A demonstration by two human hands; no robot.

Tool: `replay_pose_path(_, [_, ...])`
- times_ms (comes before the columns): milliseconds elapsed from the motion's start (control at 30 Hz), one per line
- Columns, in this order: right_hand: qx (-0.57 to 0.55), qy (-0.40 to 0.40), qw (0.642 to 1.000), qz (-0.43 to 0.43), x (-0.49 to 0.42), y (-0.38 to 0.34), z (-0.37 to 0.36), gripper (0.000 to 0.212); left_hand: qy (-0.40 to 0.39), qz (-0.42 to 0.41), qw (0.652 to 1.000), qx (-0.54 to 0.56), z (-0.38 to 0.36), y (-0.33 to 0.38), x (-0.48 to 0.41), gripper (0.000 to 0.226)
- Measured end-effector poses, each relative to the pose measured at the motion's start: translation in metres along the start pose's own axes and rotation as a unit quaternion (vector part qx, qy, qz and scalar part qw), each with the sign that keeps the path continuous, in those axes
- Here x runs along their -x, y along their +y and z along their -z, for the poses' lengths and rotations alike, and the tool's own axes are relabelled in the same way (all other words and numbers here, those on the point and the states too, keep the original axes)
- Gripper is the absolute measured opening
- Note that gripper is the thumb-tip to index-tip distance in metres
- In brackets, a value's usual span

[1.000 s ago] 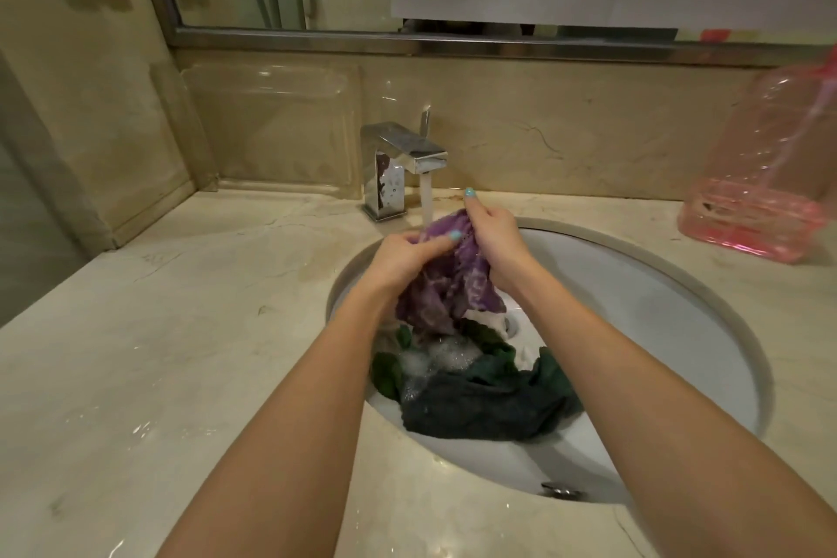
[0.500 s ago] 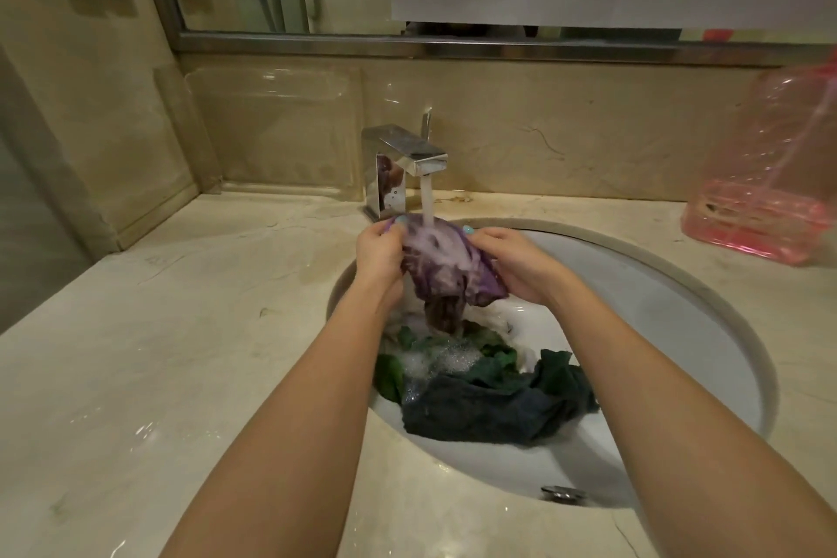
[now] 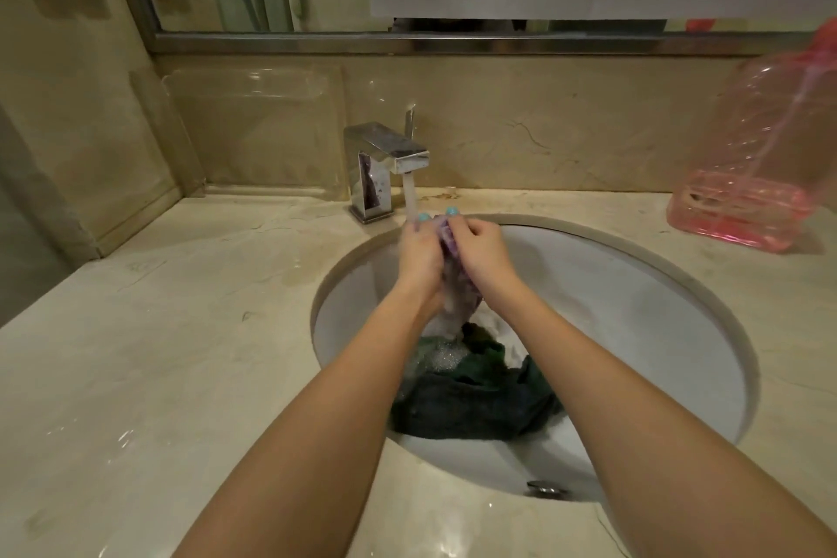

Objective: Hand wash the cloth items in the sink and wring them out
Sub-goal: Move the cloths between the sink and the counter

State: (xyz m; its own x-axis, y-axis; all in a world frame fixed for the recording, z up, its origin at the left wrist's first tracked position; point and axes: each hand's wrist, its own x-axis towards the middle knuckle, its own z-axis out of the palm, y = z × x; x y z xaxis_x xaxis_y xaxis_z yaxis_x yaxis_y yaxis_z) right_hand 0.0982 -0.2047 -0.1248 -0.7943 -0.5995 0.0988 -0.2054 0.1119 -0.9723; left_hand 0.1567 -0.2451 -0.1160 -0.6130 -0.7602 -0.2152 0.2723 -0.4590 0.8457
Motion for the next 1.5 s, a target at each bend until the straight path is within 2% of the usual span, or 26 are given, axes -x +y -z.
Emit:
replay_pose_path(67, [0.008,0.082,0.997,-0.01,-0.007,-0.001,0.002,0.044,-0.027,0.032,0.998,-0.055,-0.008,-0.006,0.013,0.02])
replay_pose_path(133, [-0.023,0.117,0.992,-0.036,-0.012,-0.003,0.004,0.041,-0.038,0.018,0.992,-0.12,-0.012,-0.01,0.019,0.028])
replay_pose_path(267, [-0.002,0.065,0.998,-0.017,-0.002,-0.004,-0.012,0.038,0.012,-0.054,0.986,-0.157,0.001,0.002,0.002,0.034])
replay_pose_path(333, [0.034,0.026,0.999,0.008,0.006,-0.005,-0.021,0.041,0.032,-0.058,0.986,-0.15,0.012,0.009,-0.006,0.02])
replay_pose_path(400, [0.062,0.03,0.997,0.029,0.006,-0.007,-0.02,0.045,0.02,-0.042,0.986,-0.157,0.017,0.01,-0.003,0.012])
replay_pose_path(500, [0.06,0.074,0.995,0.01,-0.004,-0.006,-0.012,0.048,-0.005,-0.011,0.988,-0.152,0.015,0.009,0.002,0.03])
replay_pose_path(567, [0.047,0.059,0.997,-0.03,-0.007,-0.004,-0.01,0.05,-0.001,-0.016,0.993,-0.119,0.017,0.01,0.0,0.039])
replay_pose_path(667, [-0.025,-0.024,0.993,-0.11,-0.008,0.002,-0.005,0.055,0.024,-0.018,0.997,-0.065,0.027,0.017,-0.006,0.039])
replay_pose_path(767, [-0.154,-0.132,0.972,-0.118,-0.005,-0.003,0.003,0.034,0.033,-0.037,0.997,-0.059,0.039,0.023,-0.012,0.027])
replay_pose_path(833, [-0.218,-0.148,0.959,-0.101,-0.005,-0.007,0.001,0.022,0.032,-0.043,0.993,-0.106,0.043,0.023,-0.014,0.021])
replay_pose_path(900, [-0.242,-0.116,0.96,-0.081,-0.008,-0.01,-0.006,0.016,0.003,-0.039,0.991,-0.126,0.043,0.022,-0.011,0.023])
replay_pose_path(967, [-0.194,-0.086,0.976,-0.055,-0.006,-0.016,-0.012,0.013,-0.011,-0.045,0.99,-0.136,0.038,0.02,-0.007,0.028])
replay_pose_path(1033, [-0.094,-0.076,0.992,-0.027,0.002,-0.017,-0.018,0.017,0.007,-0.074,0.983,-0.17,0.034,0.018,-0.009,0.018])
replay_pose_path(1100, [-0.036,-0.084,0.996,-0.003,0.013,-0.017,-0.024,0.025,0.026,-0.096,0.977,-0.19,0.031,0.019,-0.012,0.011])
replay_pose_path(1200, [0.024,-0.076,0.996,0.044,0.019,-0.019,-0.029,0.033,0.036,-0.131,0.954,-0.268,0.03,0.017,-0.013,0.017])
replay_pose_path(1267, [0.027,-0.006,0.999,0.038,0.009,-0.017,-0.027,0.039,0.027,-0.13,0.958,-0.256,0.024,0.012,-0.005,0.024])
replay_pose_path(1367, [-0.006,0.079,0.997,-0.025,-0.004,-0.013,-0.02,0.047,0.004,-0.144,0.954,-0.262,0.013,0.003,0.008,0.033])
replay_pose_path(1433, [-0.023,0.071,0.997,-0.019,0.0,-0.009,-0.019,0.05,0.01,-0.157,0.948,-0.278,0.014,0.004,-0.002,0.034])
replay_pose_path(1500, [-0.014,0.024,1.0,0.011,0.009,-0.013,-0.024,0.049,0.048,-0.144,0.948,-0.278,0.018,0.013,-0.01,0.033])
